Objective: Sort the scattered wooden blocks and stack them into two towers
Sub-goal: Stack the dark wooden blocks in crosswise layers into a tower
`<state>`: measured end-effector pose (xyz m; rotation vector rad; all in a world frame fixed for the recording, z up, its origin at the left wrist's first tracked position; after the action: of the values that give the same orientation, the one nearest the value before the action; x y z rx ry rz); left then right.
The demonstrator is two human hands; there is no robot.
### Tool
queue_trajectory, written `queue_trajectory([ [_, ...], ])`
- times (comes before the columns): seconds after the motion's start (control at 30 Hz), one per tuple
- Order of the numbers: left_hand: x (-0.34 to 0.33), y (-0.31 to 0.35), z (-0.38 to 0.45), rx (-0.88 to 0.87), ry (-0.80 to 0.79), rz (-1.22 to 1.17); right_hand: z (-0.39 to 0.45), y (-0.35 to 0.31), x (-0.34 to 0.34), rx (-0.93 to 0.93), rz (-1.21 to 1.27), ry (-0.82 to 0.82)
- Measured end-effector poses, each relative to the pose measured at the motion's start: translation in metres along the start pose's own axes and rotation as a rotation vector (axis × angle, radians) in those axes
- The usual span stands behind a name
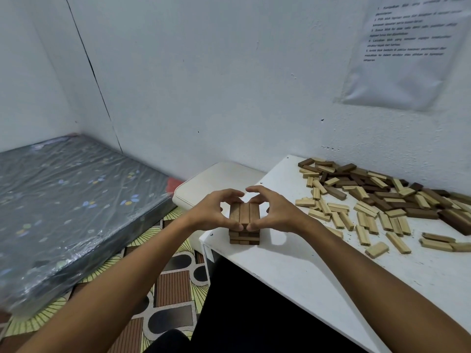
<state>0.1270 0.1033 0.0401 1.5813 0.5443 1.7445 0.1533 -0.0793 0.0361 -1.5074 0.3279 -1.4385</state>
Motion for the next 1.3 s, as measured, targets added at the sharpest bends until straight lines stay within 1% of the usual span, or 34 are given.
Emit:
queue_trajectory([
  [0.97, 0.0003, -0.0011, -0.0003, -0.021, -0.006, 0.033, -0.0005, 0.0006, -0.0015, -0.016, 0.006, -0.031],
  [1.3, 0.0021, 0.0028, -0.0042, -0.003, -0.025, 0.038, -0.0006, -0.0004, -0.0019, -0.002, -0.001, -0.036],
])
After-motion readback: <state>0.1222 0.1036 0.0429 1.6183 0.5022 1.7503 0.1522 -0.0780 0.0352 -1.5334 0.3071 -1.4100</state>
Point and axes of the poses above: each hand's wrist, its own z-axis towards the middle knuckle, its own x-axis out of the back of the hand, y = z × x, the point moved 4 cm from there along z, towards the middle knuckle, and after that the axes turned 8 degrees about y, right-handed, at the moved point
